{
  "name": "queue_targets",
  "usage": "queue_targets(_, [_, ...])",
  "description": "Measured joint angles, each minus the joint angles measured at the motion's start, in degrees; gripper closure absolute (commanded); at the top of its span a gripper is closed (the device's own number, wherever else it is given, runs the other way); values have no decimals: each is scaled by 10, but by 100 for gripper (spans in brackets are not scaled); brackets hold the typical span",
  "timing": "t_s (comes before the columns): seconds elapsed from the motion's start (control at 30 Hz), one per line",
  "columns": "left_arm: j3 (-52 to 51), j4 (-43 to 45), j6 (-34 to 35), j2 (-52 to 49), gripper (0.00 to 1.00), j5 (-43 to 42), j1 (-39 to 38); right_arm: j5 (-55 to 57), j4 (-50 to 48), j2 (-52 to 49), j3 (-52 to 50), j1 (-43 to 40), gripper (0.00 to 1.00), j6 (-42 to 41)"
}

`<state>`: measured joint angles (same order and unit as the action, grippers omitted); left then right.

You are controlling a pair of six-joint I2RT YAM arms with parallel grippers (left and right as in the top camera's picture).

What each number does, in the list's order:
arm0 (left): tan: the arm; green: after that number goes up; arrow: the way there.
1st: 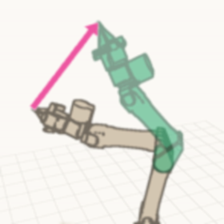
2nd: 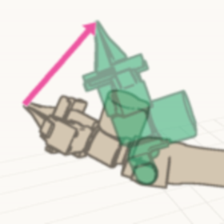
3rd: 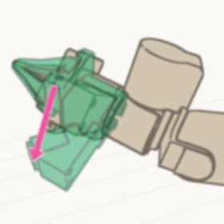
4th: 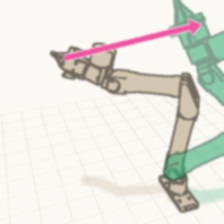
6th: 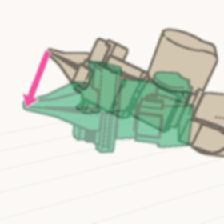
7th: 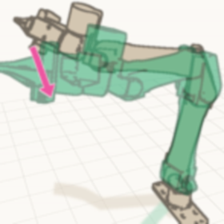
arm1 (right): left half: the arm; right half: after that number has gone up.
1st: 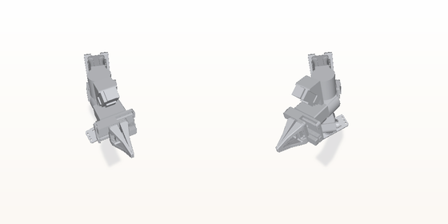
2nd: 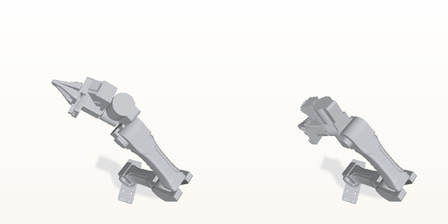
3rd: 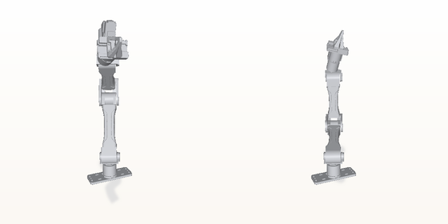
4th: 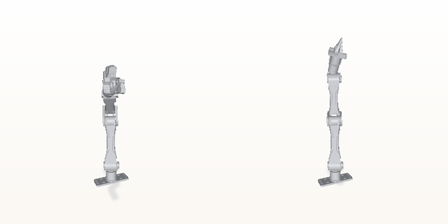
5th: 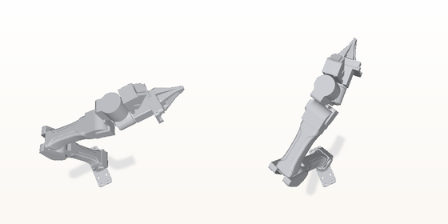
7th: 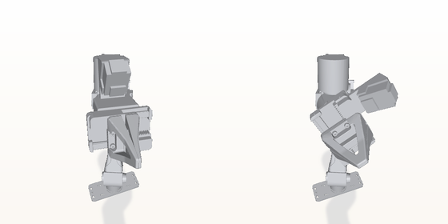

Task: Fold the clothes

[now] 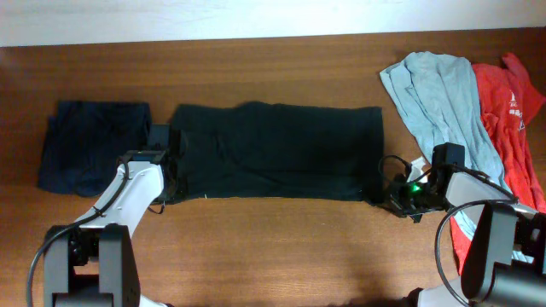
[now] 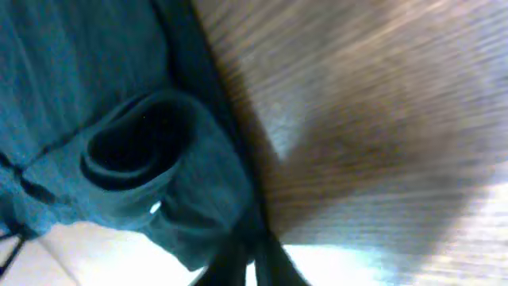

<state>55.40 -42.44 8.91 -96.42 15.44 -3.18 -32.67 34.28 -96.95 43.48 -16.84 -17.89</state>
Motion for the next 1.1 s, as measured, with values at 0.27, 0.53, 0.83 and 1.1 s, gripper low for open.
queue_targets(0.27, [0,-12,0,19,100,-2,8,54,52,-17,51,-58,96,14])
queue_targets(0.53, [3,-18,0,58,99,-6,14,79,92,-18,58,-64,96,23])
queue_targets(0.83, [4,-36,10,58,52,0,19,90,100,-18,63,-64,64,30])
queue_targets(1.1, [4,-6,-18,58,55,-60,19,78,101,-17,73,-67,67,46])
